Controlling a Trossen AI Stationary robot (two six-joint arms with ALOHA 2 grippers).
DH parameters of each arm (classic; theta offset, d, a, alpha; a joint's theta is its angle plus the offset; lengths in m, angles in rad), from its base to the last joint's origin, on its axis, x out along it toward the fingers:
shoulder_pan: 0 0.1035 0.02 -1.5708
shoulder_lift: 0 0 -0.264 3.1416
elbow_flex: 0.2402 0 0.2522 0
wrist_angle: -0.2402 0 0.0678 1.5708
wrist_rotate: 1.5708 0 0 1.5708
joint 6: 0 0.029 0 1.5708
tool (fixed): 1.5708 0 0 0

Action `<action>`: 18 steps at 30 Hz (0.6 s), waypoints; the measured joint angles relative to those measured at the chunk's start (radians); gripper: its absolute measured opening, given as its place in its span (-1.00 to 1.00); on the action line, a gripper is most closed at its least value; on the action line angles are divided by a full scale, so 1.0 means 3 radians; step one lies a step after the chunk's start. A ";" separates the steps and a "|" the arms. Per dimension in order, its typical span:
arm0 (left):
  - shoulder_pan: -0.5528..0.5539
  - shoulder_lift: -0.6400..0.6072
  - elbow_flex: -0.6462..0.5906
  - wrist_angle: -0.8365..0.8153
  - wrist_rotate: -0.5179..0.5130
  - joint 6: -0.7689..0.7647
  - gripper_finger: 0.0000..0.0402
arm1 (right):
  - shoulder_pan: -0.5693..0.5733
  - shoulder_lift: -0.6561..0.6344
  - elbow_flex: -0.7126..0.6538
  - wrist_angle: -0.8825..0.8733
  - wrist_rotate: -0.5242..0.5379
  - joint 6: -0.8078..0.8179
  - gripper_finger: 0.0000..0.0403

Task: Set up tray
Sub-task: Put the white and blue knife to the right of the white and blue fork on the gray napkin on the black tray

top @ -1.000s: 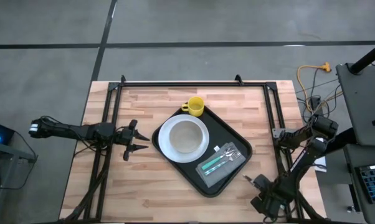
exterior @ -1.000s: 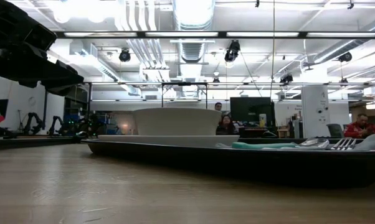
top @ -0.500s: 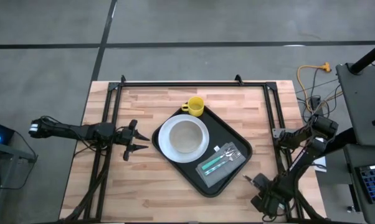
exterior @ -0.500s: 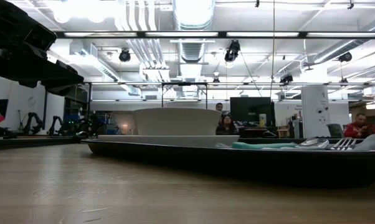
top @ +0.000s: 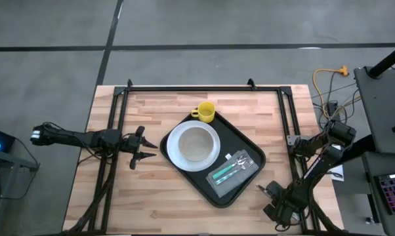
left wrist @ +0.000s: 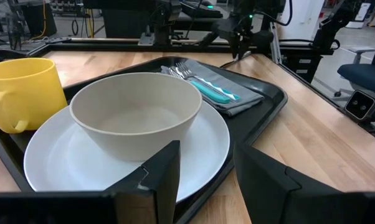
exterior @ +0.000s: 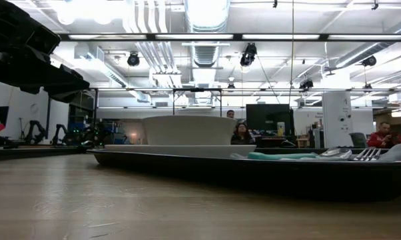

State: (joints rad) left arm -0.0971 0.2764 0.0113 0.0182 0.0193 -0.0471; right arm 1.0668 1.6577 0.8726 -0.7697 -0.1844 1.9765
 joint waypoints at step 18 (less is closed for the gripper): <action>0.0000 0.0000 0.0000 0.0000 0.0000 0.0000 -0.32 | -0.0139 0.0000 -0.0087 0.0145 -0.0037 0.0035 -0.85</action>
State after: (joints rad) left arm -0.0971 0.2764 0.0113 0.0182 0.0193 -0.0471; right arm 1.0252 1.6577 0.8463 -0.7261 -0.1954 1.9869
